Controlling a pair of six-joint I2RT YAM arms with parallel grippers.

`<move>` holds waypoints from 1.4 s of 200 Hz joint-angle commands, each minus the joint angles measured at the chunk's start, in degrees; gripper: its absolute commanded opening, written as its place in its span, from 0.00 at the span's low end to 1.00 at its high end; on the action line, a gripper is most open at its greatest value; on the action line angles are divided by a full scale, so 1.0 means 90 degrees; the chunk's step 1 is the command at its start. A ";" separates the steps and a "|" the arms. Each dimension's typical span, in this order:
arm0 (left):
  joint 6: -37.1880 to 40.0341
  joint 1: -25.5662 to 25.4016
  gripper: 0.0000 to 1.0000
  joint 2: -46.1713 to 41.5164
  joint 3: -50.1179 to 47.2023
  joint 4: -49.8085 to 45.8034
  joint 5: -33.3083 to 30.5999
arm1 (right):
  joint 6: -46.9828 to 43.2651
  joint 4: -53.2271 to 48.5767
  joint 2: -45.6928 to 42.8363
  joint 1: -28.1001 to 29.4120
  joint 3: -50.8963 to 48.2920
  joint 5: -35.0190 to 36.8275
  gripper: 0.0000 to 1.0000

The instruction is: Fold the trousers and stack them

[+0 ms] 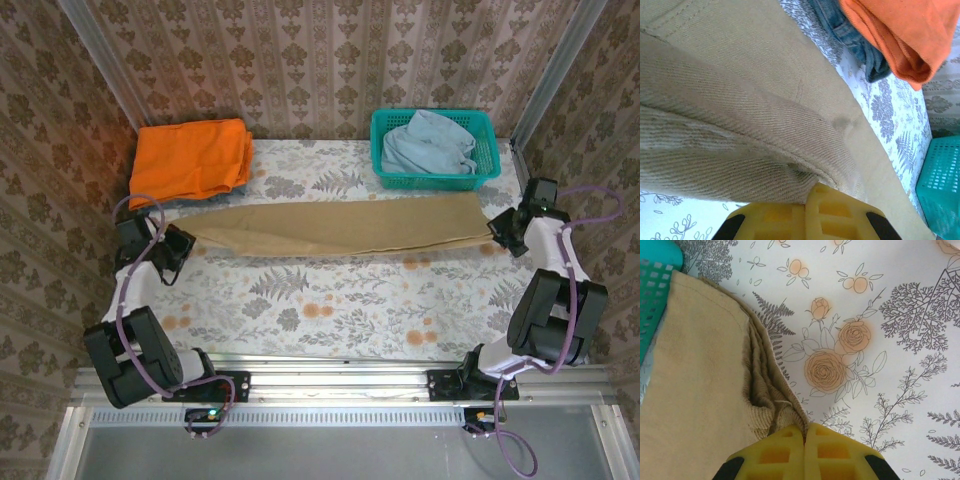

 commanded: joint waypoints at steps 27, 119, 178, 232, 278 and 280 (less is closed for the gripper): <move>0.0402 -0.0106 0.00 -0.1081 -0.0744 -0.0540 0.0237 | 0.0092 0.0123 0.0040 -0.0590 -0.0019 -0.0163 0.00; 0.0345 -0.0596 0.90 -0.3468 -0.1081 -0.2990 0.0229 | 0.0269 0.0247 0.0065 -0.0743 -0.0259 -0.0244 0.04; -0.0117 -0.0470 0.89 -0.2022 -0.0437 -0.2243 -0.0734 | 0.0356 0.0137 -0.0393 -0.0602 -0.0352 -0.0356 0.37; -0.0683 -0.0204 0.97 -0.1647 -0.0682 -0.2097 -0.1859 | 0.0221 0.0429 -0.0342 0.2133 -0.0263 -0.0360 0.47; -0.1198 0.0089 1.00 -0.1458 -0.1498 -0.1275 -0.2248 | 0.0309 0.0585 0.2127 0.3973 0.0732 -0.0775 0.44; -0.1209 0.0112 1.00 -0.1431 -0.1518 -0.1233 -0.2269 | 0.0329 0.0590 0.2173 0.3974 0.0732 -0.0785 0.44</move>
